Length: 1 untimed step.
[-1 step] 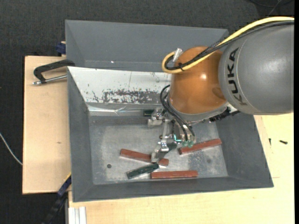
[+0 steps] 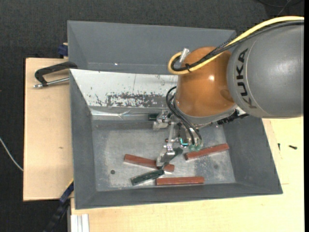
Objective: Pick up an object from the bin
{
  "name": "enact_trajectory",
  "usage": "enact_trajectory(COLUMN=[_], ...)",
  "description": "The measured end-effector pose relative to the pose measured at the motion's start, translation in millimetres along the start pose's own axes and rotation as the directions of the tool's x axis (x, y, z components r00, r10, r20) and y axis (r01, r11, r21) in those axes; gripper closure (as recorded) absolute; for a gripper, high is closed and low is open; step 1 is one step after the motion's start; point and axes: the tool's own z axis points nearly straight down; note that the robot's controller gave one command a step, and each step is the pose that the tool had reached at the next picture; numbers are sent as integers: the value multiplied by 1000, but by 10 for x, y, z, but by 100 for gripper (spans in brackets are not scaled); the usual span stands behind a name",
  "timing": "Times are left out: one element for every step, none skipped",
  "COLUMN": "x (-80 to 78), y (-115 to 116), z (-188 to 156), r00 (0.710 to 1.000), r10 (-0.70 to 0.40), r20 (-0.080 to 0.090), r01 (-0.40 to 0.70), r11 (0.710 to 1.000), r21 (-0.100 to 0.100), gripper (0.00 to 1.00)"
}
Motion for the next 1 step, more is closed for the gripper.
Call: enact_trajectory(x=[41], y=[280], z=[1037], r00=[986], r10=[-168], r20=[5], r01=[168], r11=[986], r21=[0], gripper=[100])
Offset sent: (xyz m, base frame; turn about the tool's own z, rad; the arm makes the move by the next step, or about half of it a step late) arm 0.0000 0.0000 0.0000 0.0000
